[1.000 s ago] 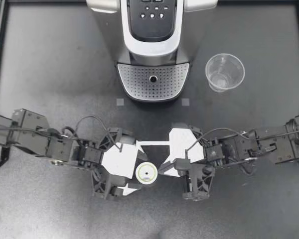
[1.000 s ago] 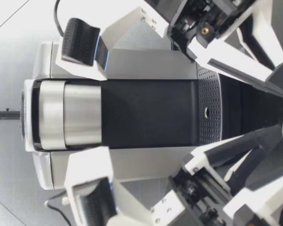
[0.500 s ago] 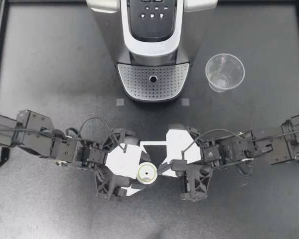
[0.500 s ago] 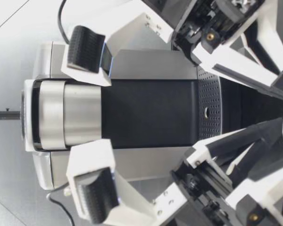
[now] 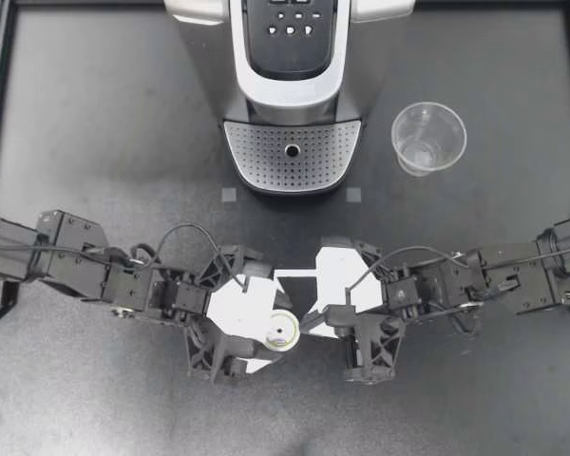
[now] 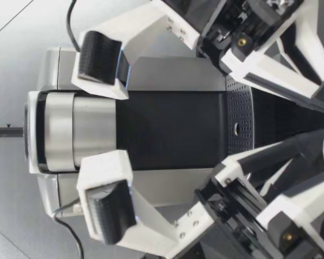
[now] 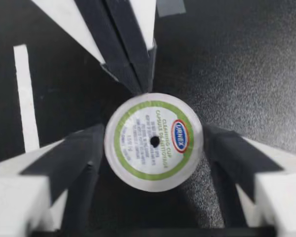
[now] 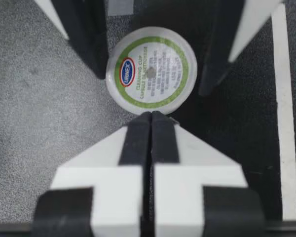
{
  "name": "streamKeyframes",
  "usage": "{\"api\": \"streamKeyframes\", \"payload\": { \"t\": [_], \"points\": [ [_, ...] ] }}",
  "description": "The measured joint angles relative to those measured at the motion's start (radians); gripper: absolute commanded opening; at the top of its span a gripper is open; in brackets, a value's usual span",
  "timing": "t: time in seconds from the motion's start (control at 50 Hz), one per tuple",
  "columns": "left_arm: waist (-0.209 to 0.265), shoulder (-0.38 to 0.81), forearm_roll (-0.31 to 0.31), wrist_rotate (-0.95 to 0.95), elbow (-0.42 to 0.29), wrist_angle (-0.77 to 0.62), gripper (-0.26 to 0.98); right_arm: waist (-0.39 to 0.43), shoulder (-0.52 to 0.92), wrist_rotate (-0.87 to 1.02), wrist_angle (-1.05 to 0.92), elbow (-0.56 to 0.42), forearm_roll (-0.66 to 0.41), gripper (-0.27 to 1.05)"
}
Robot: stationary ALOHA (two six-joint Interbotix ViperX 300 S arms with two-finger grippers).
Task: Place the coffee capsule inside the capsule container, then place the cup onto the center of the cup tray, then push the 'Hot Water' and 'Travel Mug' buttons.
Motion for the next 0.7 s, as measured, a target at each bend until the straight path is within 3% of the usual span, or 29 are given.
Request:
{"api": "streamKeyframes", "payload": {
  "t": [0.14,0.48,0.7],
  "points": [
    [0.000,0.000,0.000,0.002,-0.005,0.005,0.45,0.000,0.000,0.000,0.003,0.000,0.000,0.06],
    [0.000,-0.020,-0.002,-0.012,0.005,0.014,0.44,0.000,-0.094,0.011,-0.015,0.009,0.002,0.06],
    [0.000,-0.100,-0.006,-0.029,0.051,0.011,0.44,-0.038,-0.199,0.020,-0.224,0.078,0.031,0.06]
  ]
}}
